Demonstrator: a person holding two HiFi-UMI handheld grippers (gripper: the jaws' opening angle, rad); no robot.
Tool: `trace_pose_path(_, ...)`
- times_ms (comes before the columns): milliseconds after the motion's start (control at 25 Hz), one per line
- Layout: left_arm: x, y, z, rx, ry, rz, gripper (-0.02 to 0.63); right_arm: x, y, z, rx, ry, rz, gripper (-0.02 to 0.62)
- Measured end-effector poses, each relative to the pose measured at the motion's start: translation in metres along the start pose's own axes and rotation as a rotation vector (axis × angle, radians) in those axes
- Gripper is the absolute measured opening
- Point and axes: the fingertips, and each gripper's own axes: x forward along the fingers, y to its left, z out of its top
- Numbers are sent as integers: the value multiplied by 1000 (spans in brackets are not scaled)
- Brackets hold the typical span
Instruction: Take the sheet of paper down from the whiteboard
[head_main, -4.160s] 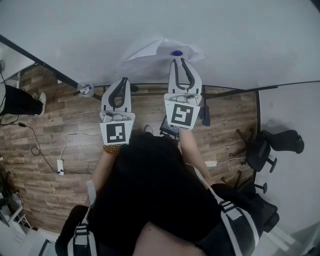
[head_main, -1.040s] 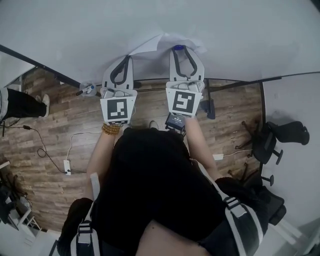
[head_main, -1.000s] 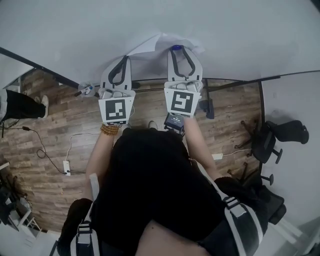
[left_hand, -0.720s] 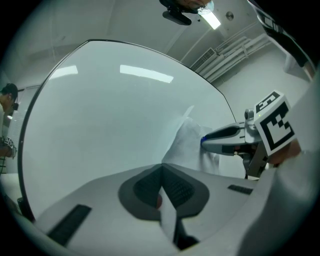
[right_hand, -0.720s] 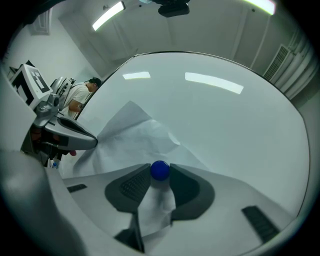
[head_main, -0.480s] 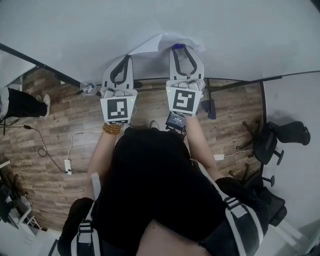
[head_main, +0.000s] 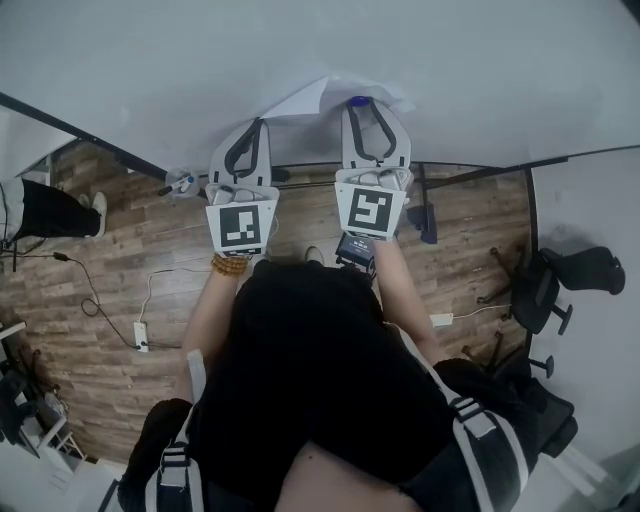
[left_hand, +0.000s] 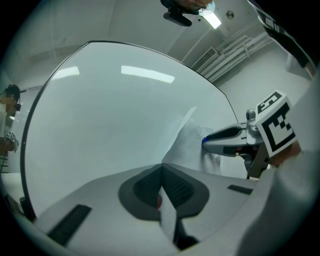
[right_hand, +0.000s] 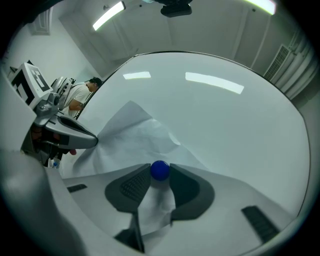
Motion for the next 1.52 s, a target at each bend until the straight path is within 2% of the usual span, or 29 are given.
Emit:
trace_pose_path(760, -9, 14, -5, -60, 13, 47, 8, 2, 1, -6, 33, 20, 7, 115)
trace_pose_path(1520, -34, 30, -27, -97, 55, 107, 8, -5, 22, -11, 44, 25, 44, 115)
